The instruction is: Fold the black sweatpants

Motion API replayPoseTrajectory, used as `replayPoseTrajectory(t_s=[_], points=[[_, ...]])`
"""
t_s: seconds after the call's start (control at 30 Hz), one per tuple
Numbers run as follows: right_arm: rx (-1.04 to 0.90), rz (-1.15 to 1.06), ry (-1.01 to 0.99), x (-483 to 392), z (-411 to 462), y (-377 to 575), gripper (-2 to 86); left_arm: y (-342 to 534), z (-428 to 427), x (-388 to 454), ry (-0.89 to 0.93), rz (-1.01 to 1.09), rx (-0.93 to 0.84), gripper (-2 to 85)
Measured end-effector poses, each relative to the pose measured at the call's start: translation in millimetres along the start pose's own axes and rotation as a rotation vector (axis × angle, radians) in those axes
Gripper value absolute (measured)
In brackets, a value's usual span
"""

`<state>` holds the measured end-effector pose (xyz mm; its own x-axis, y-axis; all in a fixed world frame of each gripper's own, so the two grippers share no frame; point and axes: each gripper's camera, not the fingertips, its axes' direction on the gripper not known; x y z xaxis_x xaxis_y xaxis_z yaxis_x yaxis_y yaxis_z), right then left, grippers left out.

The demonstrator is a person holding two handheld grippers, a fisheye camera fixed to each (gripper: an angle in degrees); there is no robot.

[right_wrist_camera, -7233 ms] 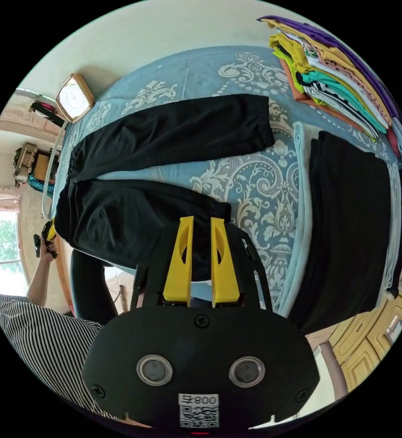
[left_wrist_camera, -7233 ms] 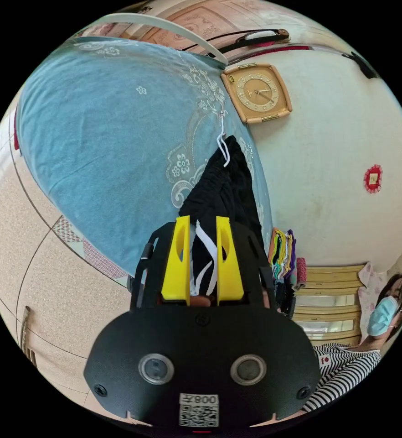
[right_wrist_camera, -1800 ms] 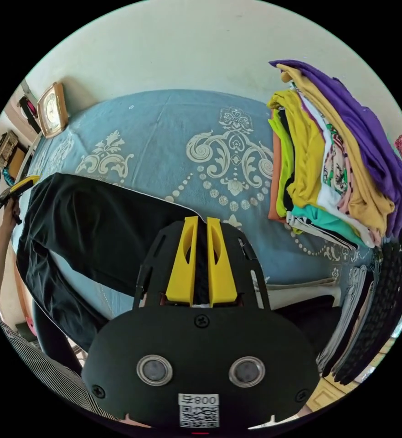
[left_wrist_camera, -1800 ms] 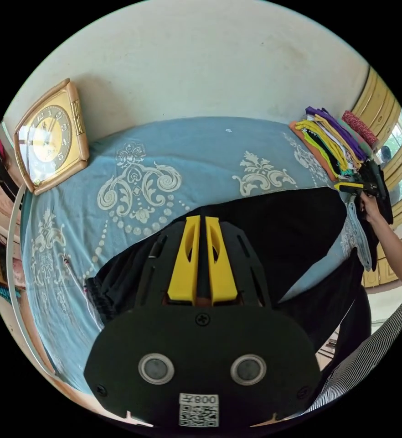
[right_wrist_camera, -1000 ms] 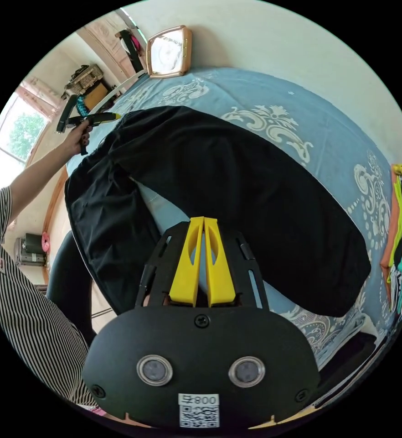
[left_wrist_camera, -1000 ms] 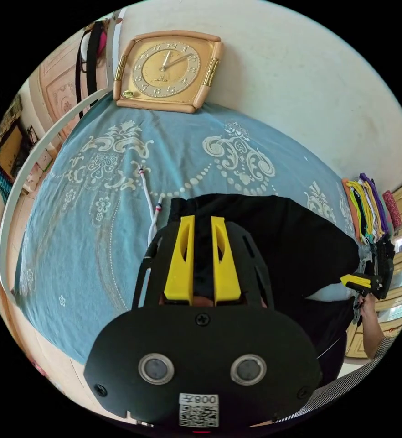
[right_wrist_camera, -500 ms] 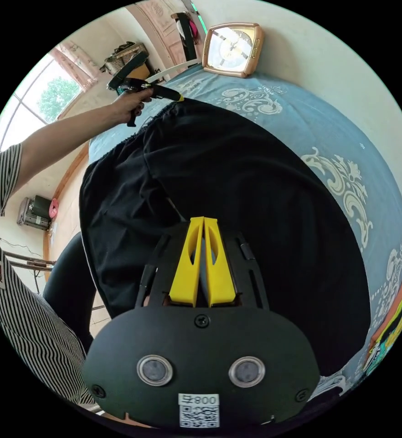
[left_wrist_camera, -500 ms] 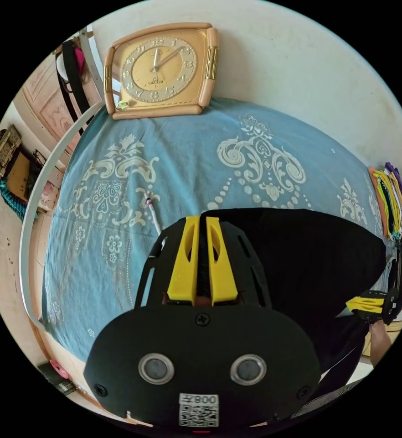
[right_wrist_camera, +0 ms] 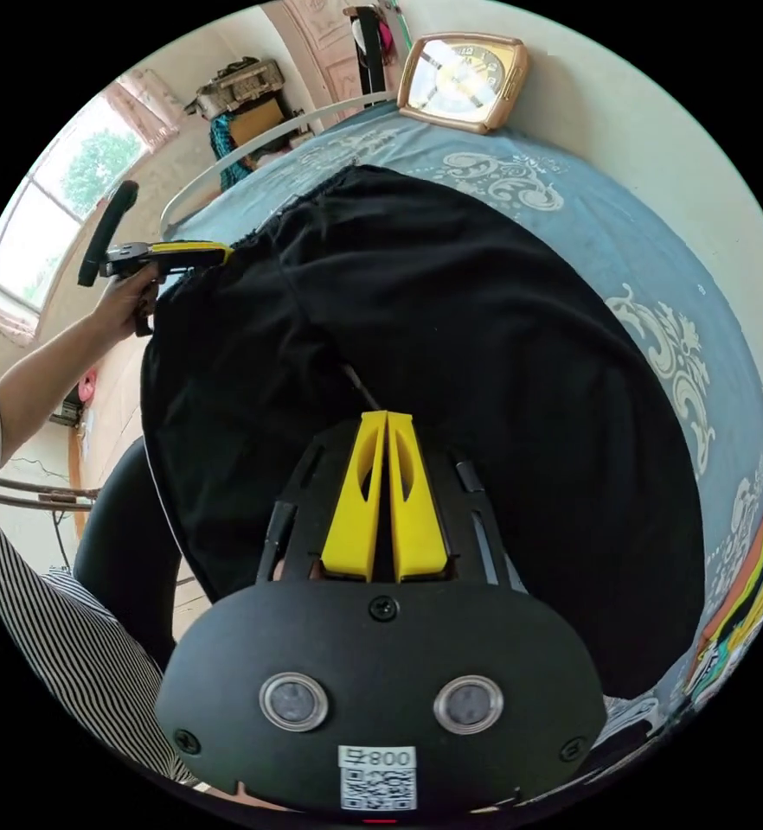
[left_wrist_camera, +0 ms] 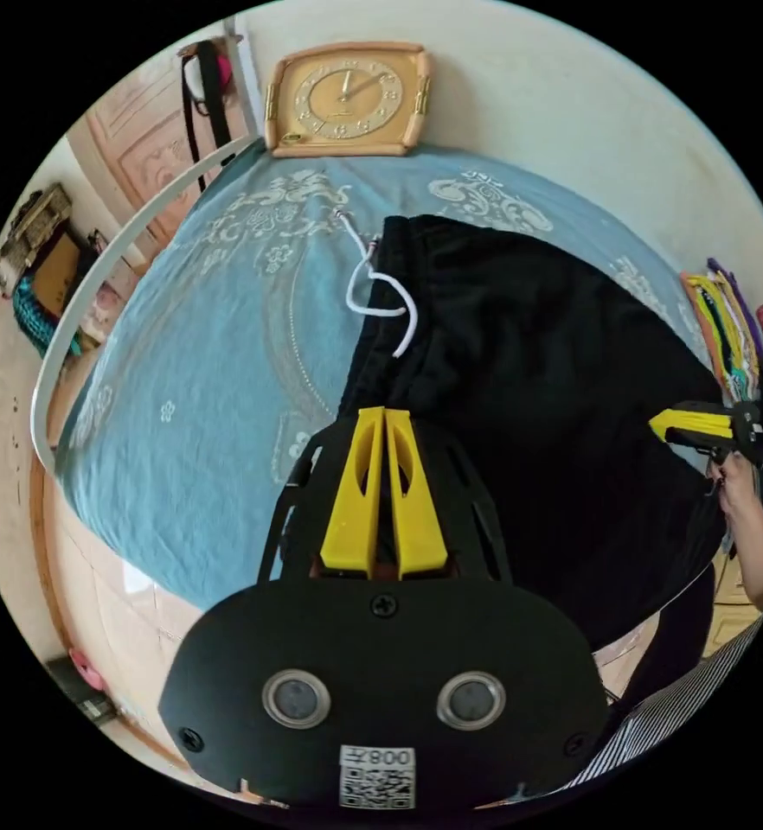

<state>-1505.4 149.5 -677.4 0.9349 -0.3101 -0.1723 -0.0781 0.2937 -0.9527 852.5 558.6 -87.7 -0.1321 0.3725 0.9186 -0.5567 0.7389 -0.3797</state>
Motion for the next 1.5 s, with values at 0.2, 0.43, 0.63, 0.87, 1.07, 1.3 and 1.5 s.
replayPoseTrajectory(t_s=[0.2,0.43,0.63,0.87,1.07,1.3,1.5], points=[[0.063,0.044,-0.018,-14,-10,18,0.1,34,-18,-6,0.116,-0.106,0.081,0.1],[0.029,0.096,0.014,-31,-12,66,0.1,77,-27,5,0.174,-0.128,0.080,0.2],[0.005,0.210,0.018,-52,-18,155,0.2,116,-1,21,0.167,-0.141,-0.083,0.2],[-0.064,0.283,0.117,-86,-14,240,0.1,123,-28,56,0.238,-0.096,0.013,0.2],[-0.092,0.396,0.123,-90,20,311,0.3,131,19,99,0.284,-0.066,-0.175,0.2],[0.017,0.643,0.166,-72,-15,410,1.4,125,7,138,0.385,-0.016,-0.195,0.2],[0.114,0.937,0.097,-34,-15,509,6.2,113,16,209,0.459,0.136,-0.253,0.4]])
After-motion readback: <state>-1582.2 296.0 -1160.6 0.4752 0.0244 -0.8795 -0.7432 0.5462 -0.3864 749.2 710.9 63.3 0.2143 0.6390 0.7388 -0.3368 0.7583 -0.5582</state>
